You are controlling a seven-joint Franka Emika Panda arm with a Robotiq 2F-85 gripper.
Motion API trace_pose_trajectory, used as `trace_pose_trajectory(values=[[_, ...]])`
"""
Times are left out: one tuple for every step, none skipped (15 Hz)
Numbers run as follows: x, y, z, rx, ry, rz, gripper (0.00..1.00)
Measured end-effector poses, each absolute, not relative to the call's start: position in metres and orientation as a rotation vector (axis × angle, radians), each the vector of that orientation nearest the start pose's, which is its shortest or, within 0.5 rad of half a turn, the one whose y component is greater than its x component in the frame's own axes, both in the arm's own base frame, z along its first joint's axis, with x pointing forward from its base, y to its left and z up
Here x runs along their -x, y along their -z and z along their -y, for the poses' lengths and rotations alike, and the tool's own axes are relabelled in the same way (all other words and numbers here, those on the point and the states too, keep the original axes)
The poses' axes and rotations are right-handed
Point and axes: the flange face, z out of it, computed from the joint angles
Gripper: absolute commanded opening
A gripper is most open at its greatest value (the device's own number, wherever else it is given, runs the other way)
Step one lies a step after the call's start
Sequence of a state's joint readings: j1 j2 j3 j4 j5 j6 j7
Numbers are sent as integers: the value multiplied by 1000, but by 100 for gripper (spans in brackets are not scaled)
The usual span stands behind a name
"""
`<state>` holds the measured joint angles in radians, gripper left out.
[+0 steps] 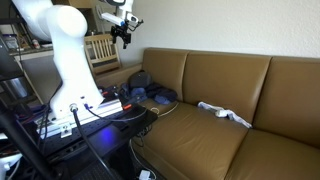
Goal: Straighten out the pair of trousers
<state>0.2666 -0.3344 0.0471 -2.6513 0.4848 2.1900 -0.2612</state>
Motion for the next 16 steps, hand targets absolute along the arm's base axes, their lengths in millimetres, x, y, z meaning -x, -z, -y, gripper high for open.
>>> trace_pose_trajectory(values=[[-363,-328,-153,2759,-196,408,100],[-361,-313,-173,2768,-206,461,100],[-358,-297,-195,2777,-217,525,100],[-357,-283,-216,2784,-222,595,100],[-356,-270,-236,2790,-224,669,100],[-358,-257,-256,2798,-220,737,100],[-360,-245,-274,2811,-215,797,100],[-365,-232,-289,2825,-216,834,100],[-372,-220,-301,2834,-231,854,100],[-381,-213,-309,2839,-241,853,100],[-390,-209,-314,2837,-244,847,100],[-396,-207,-317,2834,-242,840,100],[-399,-207,-317,2833,-241,834,100],[-399,-207,-316,2835,-240,841,100],[-398,-206,-317,2835,-236,846,100],[-397,-204,-323,2827,-216,860,100]])
